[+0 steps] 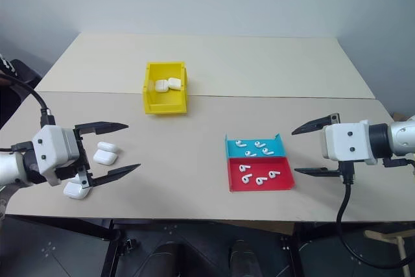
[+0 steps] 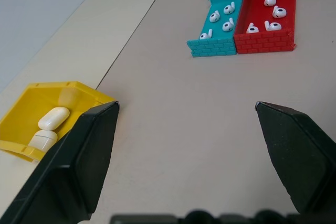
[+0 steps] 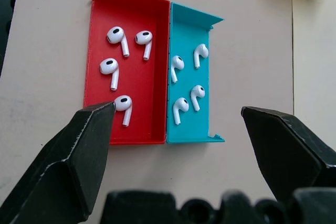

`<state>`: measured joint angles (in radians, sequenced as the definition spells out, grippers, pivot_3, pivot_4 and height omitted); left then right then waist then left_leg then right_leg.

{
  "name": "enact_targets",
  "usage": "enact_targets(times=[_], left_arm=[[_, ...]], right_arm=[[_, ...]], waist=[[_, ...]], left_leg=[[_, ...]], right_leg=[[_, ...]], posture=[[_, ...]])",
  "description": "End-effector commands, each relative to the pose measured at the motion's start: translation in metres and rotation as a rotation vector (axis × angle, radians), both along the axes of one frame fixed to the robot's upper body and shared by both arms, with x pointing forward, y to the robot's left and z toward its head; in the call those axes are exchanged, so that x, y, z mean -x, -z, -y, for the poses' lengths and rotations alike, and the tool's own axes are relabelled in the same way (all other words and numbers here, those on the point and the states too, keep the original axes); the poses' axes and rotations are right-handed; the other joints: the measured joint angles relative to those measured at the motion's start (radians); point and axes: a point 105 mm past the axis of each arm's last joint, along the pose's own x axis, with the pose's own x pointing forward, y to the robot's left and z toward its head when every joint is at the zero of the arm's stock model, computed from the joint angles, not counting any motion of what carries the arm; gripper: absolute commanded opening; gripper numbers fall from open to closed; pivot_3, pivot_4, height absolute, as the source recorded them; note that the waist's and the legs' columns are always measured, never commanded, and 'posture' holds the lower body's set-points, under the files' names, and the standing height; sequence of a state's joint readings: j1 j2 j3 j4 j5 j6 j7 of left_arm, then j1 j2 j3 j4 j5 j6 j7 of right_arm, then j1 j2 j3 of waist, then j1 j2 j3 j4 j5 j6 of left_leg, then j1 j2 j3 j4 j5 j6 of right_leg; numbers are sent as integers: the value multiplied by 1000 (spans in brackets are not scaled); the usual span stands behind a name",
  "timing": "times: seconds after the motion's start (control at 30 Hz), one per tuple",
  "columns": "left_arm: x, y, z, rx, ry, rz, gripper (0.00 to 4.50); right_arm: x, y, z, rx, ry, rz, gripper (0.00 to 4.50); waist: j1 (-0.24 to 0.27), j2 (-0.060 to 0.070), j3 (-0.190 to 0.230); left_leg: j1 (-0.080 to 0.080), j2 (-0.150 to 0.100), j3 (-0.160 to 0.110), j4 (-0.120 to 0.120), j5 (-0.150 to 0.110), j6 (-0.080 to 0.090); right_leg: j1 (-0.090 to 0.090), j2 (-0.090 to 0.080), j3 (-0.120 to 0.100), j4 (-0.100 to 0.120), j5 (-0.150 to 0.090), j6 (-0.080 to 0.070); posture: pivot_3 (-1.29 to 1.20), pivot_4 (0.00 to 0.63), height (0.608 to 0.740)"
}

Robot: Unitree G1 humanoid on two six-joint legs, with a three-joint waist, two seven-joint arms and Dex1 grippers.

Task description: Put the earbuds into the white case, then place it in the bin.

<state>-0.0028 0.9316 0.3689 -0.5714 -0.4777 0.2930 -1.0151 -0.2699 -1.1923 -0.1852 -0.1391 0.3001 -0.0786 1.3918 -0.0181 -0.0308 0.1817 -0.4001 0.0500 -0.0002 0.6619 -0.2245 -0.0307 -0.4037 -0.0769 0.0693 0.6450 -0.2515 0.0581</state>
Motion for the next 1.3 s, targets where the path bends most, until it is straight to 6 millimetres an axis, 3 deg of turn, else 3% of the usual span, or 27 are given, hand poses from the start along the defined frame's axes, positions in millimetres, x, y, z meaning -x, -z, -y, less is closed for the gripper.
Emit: enact_targets(times=[0.03, 0.37, 0.53, 0.77, 0.9, 1.07, 1.3], left_arm=[[-2, -6, -1, -3, -10, 21, 4500], [1, -10, 3, 8, -40, 54, 4500], [2, -5, 0, -31, -159, 37, 4500], [25, 3, 0, -34, -343, -3, 4500], [25, 8, -22, -83, -560, -125, 4500], [27, 15, -75, -122, -922, -380, 4500], [39, 18, -104, -196, -1029, -534, 4500]], right_arm=[[2, -16, -1, -12, -5, 57, 4457], [0, -17, -1, -11, -6, 62, 4457], [1, -13, -1, -11, -7, 41, 4457], [6, -9, -3, -12, -7, 9, 4457], [8, -2, -3, -2, 0, -12, 4457], [7, 3, -7, -11, -8, -36, 4457], [3, 8, -12, -15, -9, -51, 4457]], waist=[[0, 0, 0], [-1, 0, 0], [0, 0, 0], [-2, 0, 0], [2, 0, 0], [-2, 0, 0], [-18, -1, 1]], left_leg=[[0, 0, 0, 0, 0, 0], [0, 0, 0, 0, 0, 0], [0, 0, 0, 0, 0, 0], [0, 0, 0, 0, 0, 0], [1, 0, 0, 0, 0, 0], [2, 0, -1, 0, 0, 0], [1, 0, -1, -1, 0, 0]], right_leg=[[0, 0, 0, 0, 0, 0], [0, 0, 0, 0, 0, 0], [0, 0, 0, 0, 0, 0], [0, 0, 0, 0, 0, 0], [1, 0, 0, 1, 0, 0], [1, 0, 0, 1, -1, 1], [-1, 0, 0, 1, -1, 0]], posture=[[0, 150, 740], [0, 150, 740], [0, 150, 740], [0, 150, 740], [0, 150, 740], [0, 150, 740], [0, 150, 740]])
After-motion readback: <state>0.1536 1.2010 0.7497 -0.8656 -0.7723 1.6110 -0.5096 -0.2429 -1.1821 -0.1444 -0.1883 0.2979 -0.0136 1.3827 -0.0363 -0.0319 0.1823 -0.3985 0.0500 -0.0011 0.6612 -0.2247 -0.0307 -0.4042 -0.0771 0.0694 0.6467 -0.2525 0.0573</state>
